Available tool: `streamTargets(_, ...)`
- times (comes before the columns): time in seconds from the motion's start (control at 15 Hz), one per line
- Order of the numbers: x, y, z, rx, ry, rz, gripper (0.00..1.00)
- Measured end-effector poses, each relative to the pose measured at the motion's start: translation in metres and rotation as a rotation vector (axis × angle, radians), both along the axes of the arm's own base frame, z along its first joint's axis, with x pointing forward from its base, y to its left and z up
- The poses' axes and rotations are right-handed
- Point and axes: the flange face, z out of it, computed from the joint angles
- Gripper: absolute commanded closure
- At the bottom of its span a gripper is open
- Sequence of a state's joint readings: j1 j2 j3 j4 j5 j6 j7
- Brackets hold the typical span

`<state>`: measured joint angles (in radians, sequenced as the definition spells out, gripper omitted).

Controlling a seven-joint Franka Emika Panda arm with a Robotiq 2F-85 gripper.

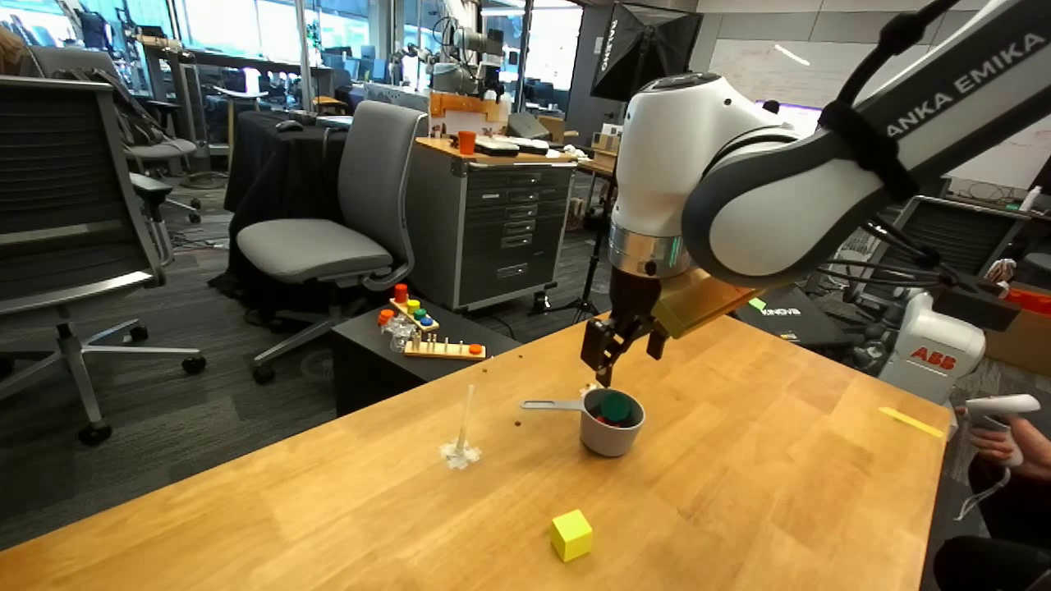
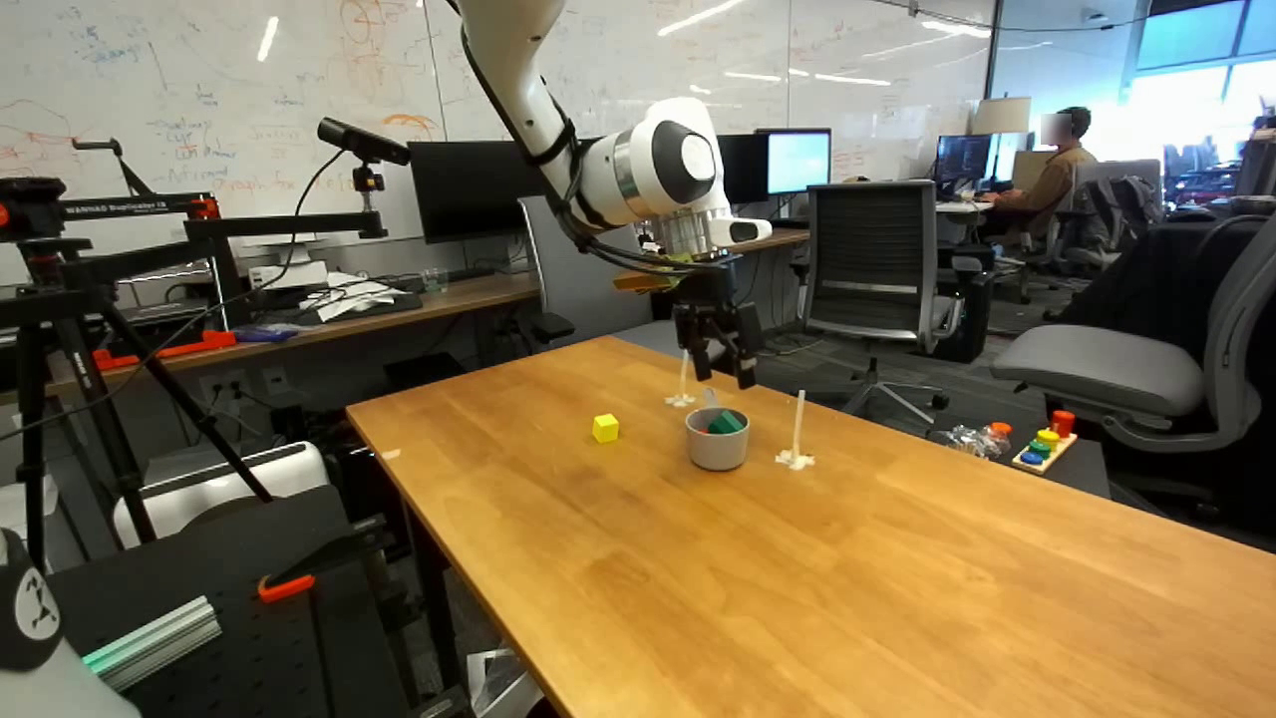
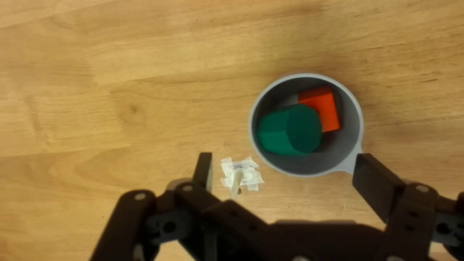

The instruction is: Put the cubes in the measuring cups

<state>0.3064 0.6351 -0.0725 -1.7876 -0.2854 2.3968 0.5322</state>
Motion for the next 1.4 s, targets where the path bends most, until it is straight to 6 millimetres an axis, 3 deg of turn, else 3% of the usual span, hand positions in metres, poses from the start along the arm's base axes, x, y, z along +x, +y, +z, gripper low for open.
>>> streamTargets(0.33,-0.021,0.011,-0.016,-0.006,0.046,0.022,0.00)
streamTargets(0.87,-0.092,0.086,-0.042,-0.021,0.137,0.180,0.00)
streamTargets(1.4,-0.120,0.126,-0.054,-0.012,0.210,0.382,0.00)
